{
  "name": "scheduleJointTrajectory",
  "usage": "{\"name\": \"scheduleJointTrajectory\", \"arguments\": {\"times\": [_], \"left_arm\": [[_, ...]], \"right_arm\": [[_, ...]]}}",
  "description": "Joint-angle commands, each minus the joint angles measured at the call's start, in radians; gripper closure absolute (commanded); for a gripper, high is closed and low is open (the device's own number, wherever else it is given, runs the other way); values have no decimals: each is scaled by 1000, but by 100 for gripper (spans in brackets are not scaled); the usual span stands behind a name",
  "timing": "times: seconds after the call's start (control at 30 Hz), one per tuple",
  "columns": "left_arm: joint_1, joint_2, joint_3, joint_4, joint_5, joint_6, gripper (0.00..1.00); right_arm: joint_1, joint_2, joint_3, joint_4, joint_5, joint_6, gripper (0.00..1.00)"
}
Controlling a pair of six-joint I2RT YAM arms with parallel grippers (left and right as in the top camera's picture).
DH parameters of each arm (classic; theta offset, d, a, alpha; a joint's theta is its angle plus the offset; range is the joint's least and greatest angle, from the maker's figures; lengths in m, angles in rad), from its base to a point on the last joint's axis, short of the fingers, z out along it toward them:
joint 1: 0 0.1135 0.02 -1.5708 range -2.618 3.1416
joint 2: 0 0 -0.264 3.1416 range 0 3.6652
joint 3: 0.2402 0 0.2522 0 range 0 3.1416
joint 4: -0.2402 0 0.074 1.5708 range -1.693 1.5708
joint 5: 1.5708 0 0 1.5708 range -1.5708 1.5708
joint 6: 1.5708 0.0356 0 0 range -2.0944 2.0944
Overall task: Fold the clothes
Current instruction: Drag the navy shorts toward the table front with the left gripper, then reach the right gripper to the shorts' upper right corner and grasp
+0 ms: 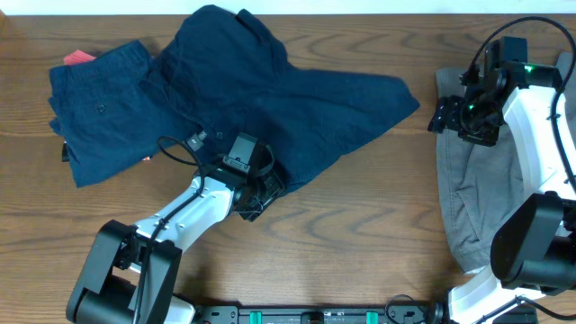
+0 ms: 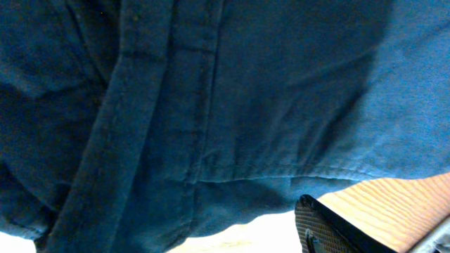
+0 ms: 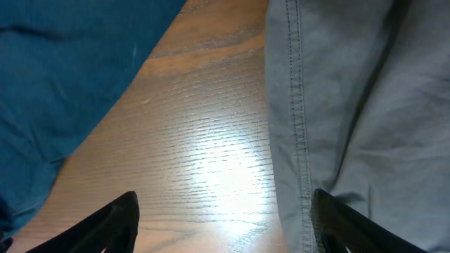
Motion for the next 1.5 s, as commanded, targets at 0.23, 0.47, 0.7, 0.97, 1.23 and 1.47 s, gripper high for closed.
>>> {"name": "scheduleJointTrajectory", "arguments": {"times": [0.23,0.47,0.7,0.97,1.23,1.47], "left_arm": [[0,26,-29,-45,-181,-153,36],[0,26,-29,-52,-203,-196,68],[5,15,-29,-207,-150,-117,93],[180,-192,-27,-616,-203,192,94],[446,-431,-27,-706,-304,251,94],[476,-453,-27,-700,-303,251,94]], "right_arm": [[7,9,-9,5,-4,-15,23],[7,9,-9,5,-4,-15,24],[6,9,-10,-13,38,-13,23],[6,10,-92,30,56,2,27],[4,10,-263,356,57,15,67],[-5,11,-385,583,56,16,67]]}}
